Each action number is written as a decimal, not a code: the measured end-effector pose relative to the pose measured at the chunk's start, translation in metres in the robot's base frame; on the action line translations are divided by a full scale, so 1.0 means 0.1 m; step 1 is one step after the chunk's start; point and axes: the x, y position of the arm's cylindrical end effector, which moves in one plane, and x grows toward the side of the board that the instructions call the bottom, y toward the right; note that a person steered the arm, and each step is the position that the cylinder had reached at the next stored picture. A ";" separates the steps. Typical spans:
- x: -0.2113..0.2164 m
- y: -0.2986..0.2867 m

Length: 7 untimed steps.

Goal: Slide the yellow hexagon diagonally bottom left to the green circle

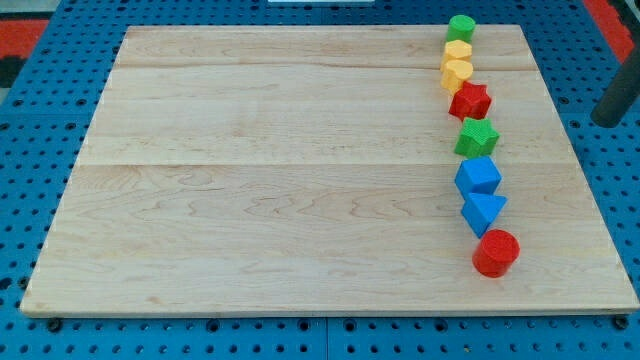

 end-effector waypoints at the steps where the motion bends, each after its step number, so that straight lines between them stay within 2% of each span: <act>1: -0.78 -0.25; 2: -0.99 -1.08; 5: -1.14 -1.78; 6: -1.32 -1.46; 7: -1.47 -1.81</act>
